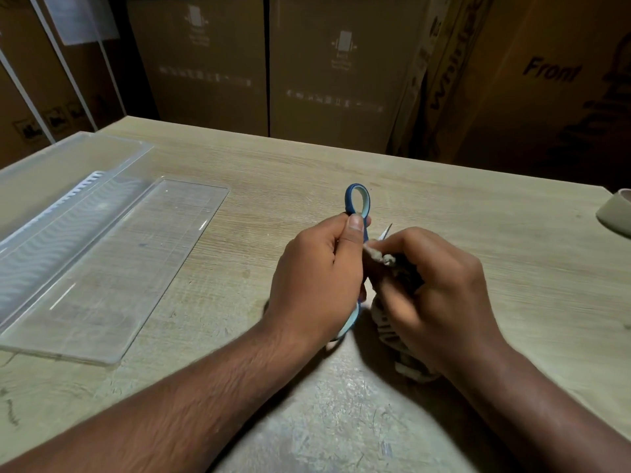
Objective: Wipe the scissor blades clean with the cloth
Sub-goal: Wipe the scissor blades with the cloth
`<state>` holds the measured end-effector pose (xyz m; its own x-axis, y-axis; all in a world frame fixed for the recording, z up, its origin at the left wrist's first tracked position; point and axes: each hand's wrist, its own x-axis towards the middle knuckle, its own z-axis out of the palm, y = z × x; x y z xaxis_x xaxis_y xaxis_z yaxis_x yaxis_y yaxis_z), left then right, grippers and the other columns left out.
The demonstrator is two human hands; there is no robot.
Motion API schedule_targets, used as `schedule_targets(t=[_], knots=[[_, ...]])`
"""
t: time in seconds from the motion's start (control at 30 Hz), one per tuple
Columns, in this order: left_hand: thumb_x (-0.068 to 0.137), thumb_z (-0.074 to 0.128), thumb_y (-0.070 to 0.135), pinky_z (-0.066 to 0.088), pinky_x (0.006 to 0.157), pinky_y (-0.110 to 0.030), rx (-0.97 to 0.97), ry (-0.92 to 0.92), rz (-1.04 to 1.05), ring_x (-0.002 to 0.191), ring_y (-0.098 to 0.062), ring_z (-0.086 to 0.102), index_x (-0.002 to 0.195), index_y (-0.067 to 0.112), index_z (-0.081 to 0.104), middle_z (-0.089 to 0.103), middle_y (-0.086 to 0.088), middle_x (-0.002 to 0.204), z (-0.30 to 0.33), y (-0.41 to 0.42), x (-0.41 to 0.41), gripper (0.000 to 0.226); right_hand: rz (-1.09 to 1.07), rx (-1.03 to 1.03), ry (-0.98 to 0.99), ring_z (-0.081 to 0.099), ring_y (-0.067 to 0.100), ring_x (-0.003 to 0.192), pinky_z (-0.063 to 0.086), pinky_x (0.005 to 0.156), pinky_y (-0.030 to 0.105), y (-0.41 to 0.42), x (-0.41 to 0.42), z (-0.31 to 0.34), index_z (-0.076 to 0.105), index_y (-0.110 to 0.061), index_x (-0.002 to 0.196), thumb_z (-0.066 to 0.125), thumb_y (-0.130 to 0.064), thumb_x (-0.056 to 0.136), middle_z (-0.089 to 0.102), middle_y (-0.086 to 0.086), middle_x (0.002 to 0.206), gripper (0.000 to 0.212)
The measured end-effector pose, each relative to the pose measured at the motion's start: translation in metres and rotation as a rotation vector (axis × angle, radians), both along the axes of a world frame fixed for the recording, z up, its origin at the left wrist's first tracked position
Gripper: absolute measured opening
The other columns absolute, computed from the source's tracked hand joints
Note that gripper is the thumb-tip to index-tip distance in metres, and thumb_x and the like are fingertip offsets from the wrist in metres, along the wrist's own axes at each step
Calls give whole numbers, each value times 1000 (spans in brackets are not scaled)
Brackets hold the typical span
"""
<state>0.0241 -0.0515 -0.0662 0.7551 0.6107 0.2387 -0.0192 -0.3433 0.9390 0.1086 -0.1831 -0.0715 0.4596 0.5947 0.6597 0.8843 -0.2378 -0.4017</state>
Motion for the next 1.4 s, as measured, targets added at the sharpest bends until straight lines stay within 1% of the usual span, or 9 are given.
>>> schedule_targets(t=[0.17, 0.37, 0.53, 0.63, 0.83, 0.97, 1.1, 1.27, 1.4], knots=[[112, 40, 43, 64, 64, -53, -3, 13, 54, 56, -13, 73, 105, 29, 69, 73, 7, 77, 5, 11, -1, 33, -120, 112, 191, 65, 3, 77, 46, 67, 16, -6, 21, 5, 72, -24, 98, 76, -22, 99, 72, -12, 87, 4], [112, 42, 42, 64, 65, -53, -33, 60, -22, 48, -12, 70, 107, 24, 65, 65, 6, 53, 5, 13, 0, 30, 47, 51, 74, 69, 5, 97, 50, 81, 17, -5, 13, 7, 78, -16, 115, 71, -15, 96, 75, -7, 103, 21], [113, 44, 40, 55, 50, -39, 7, 36, -123, 38, -8, 57, 109, 21, 63, 58, 11, 45, 4, 16, 0, 27, -93, 70, 116, 69, 6, 90, 52, 77, 20, -10, 24, 8, 78, -18, 109, 76, -11, 95, 74, -5, 98, 16], [113, 44, 38, 46, 47, -26, -194, 48, -229, 37, -12, 56, 112, 14, 68, 55, 4, 45, 7, 19, 1, 34, -140, 151, 251, 69, 13, 90, 57, 75, 34, -17, 32, 11, 74, -26, 110, 71, -14, 100, 74, -6, 99, 16], [105, 50, 40, 19, 42, -22, -888, 192, -726, 34, -4, 32, 106, 16, 82, 41, 6, 41, 15, 25, -5, 40, 205, 255, 841, 70, 5, 99, 54, 77, 16, -14, 25, 21, 67, -27, 109, 62, -30, 97, 75, -10, 127, 14], [93, 64, 30, 18, 44, -21, -1071, 177, -945, 37, -5, 21, 110, 13, 81, 45, 8, 39, 14, 34, -5, 29, 342, 279, 973, 61, 7, 72, 50, 61, 18, -17, 23, 26, 64, -18, 104, 67, -25, 90, 70, -9, 90, 15], [90, 73, 21, 22, 47, -19, -1168, 187, -1145, 45, -7, 22, 123, 5, 76, 57, 8, 47, 9, 42, -4, 37, 337, 293, 994, 67, 11, 75, 58, 62, 21, -15, 23, 25, 64, -22, 92, 80, -29, 73, 68, -1, 88, 27], [91, 59, 21, 32, 41, -18, -1271, 249, -936, 39, -6, 35, 104, 2, 80, 54, 5, 47, 12, 39, 0, 31, 236, 426, 1018, 67, 12, 64, 56, 57, 22, -13, 21, 30, 61, -15, 88, 79, -15, 77, 70, 1, 73, 21], [105, 43, 55, 40, 49, -23, -1240, 175, -642, 47, -10, 48, 96, 6, 81, 63, -3, 63, 13, 41, 0, 63, 118, 537, 1041, 71, 15, 69, 58, 58, 25, -13, 21, 33, 65, -18, 87, 80, -16, 80, 73, 5, 78, 17]])
